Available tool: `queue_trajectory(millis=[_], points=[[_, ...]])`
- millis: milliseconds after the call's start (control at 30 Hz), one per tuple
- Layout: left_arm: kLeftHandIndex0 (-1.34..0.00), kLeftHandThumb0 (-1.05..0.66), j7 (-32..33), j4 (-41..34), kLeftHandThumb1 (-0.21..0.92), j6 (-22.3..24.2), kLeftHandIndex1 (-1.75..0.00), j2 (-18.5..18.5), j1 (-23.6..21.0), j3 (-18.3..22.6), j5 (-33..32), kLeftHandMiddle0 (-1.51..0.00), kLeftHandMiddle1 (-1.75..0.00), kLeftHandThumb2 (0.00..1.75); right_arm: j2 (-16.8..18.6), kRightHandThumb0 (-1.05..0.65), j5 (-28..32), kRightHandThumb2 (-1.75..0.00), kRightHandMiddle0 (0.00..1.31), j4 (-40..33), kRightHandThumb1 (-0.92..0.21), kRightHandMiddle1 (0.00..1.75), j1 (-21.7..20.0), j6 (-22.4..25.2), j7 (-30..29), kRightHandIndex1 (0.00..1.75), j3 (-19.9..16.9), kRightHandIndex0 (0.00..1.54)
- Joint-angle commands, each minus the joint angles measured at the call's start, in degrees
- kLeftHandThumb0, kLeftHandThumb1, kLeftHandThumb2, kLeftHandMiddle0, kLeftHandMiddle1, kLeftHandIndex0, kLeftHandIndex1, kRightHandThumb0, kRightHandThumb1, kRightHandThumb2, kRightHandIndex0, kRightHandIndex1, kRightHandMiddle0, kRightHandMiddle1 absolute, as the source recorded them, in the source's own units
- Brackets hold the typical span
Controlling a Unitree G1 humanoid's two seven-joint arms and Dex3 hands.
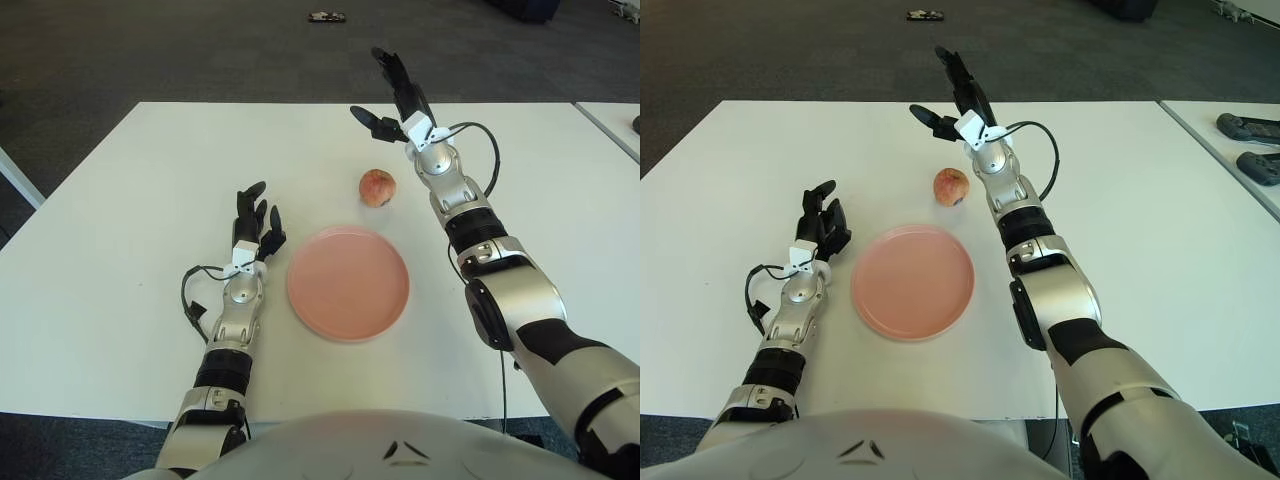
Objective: Put the apple into the plate.
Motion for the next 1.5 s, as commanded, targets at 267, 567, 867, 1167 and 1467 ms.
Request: queue_trajectory(millis=[267,567,867,1167,1467], points=[[0.0,-0.76,0.54,-0.42,0.92,-0.23,-0.87,0.05,-0.29,0.08,0.18,-0.42,-0.01,0.8,-1.16,-0.82,-4.75,-0.55,0.0,24.0,-0.92,0.34,-6.1,-1.53,-7.47,0.39,3.46,0.12],[0.0,-0.75,0.46,-0.49,0.92,-0.71,-0.87,0.0,0.0,0.16,-0.14,-0.42,-0.01,0.79,-1.08,-0.85,-5.76,-0.58,0.0,26.51,-0.92,0.35,-6.63,-1.13,-7.81,0.41,4.67,0.09],[0.0,-0.75,0.56,-0.79,0.92,-0.93,-0.85,0.26,0.3,0.19,0.08,-0.41,-0.01,0.79,-1.38,-0.85,-6.25,-0.58,0.0,27.58,-0.92,0.3,-6.12,0.81,-6.99,0.33,5.0,0.06],[0.0,-0.75,0.57,-1.7,0.92,-0.49,-0.84,0.3,0.74,0.22,0.1,-0.4,0.0,0.8,-1.23,-0.85,-7.03,-0.54,0.0,27.92,-0.92,0.27,-5.17,1.54,-6.61,0.28,6.16,0.08],[0.0,-0.76,0.27,-2.16,0.92,0.02,-0.84,0.49,0.97,0.01,0.29,-0.4,0.0,0.8,-1.4,-0.86,-8.08,-0.53,0.0,28.17,-0.92,0.25,-4.23,2.03,-6.42,0.28,7.87,0.09]])
